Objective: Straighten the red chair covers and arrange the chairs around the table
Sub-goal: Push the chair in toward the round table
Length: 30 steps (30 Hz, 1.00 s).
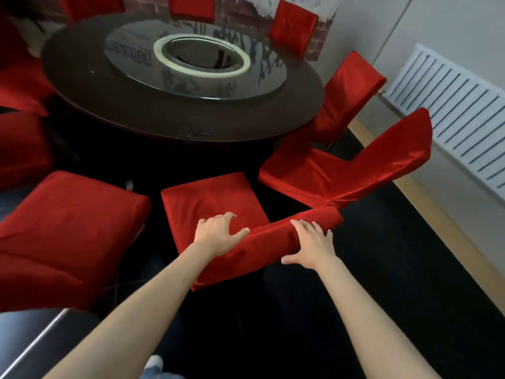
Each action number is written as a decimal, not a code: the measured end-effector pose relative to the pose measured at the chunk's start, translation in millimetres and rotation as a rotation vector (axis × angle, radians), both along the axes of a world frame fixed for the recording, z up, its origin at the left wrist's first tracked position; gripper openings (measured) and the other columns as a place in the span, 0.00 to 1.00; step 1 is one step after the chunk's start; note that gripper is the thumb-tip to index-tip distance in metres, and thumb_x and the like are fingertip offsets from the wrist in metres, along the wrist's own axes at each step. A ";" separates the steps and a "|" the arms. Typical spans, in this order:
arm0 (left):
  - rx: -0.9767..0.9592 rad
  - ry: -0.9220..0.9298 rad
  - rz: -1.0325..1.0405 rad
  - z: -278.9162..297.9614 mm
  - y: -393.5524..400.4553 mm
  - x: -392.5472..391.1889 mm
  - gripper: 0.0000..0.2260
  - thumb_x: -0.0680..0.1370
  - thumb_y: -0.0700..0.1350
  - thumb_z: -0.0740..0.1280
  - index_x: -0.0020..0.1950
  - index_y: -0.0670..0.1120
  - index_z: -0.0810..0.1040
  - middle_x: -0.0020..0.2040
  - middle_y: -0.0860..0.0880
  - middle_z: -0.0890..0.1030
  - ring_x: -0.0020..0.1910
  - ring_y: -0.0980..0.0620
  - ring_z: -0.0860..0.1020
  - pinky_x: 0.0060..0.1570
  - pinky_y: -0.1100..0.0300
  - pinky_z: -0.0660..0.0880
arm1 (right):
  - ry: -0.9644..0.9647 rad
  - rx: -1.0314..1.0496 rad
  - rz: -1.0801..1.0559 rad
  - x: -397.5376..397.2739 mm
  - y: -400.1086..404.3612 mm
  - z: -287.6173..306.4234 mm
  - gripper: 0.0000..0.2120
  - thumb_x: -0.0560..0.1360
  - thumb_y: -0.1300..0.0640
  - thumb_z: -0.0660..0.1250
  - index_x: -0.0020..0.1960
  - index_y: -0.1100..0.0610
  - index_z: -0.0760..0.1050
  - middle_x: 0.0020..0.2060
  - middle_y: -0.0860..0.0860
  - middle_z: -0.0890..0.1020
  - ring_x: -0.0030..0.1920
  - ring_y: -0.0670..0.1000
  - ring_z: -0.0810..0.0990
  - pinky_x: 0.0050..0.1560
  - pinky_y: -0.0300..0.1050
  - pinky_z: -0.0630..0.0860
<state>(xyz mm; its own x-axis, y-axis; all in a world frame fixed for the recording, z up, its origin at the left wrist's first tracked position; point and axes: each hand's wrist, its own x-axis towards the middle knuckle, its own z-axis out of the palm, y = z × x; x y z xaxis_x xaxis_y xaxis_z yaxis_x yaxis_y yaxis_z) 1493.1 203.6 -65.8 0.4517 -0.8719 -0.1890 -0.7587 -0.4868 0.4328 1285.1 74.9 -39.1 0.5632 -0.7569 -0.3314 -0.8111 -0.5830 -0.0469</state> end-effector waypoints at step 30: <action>0.143 -0.130 0.397 -38.6 -35.6 -52.4 0.33 0.72 0.71 0.56 0.69 0.52 0.70 0.61 0.50 0.78 0.60 0.48 0.76 0.60 0.50 0.68 | 0.066 0.178 0.561 3.8 -122.9 -39.4 0.56 0.59 0.30 0.72 0.78 0.47 0.49 0.77 0.50 0.57 0.77 0.56 0.51 0.73 0.64 0.45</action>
<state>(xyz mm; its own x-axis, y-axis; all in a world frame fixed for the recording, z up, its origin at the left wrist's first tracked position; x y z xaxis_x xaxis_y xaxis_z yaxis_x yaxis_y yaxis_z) 1440.7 168.0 -104.3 0.7743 -0.5952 -0.2147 -0.5445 -0.7997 0.2530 1288.8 -47.9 -78.5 0.8354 -0.2792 -0.4735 -0.3858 -0.9114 -0.1432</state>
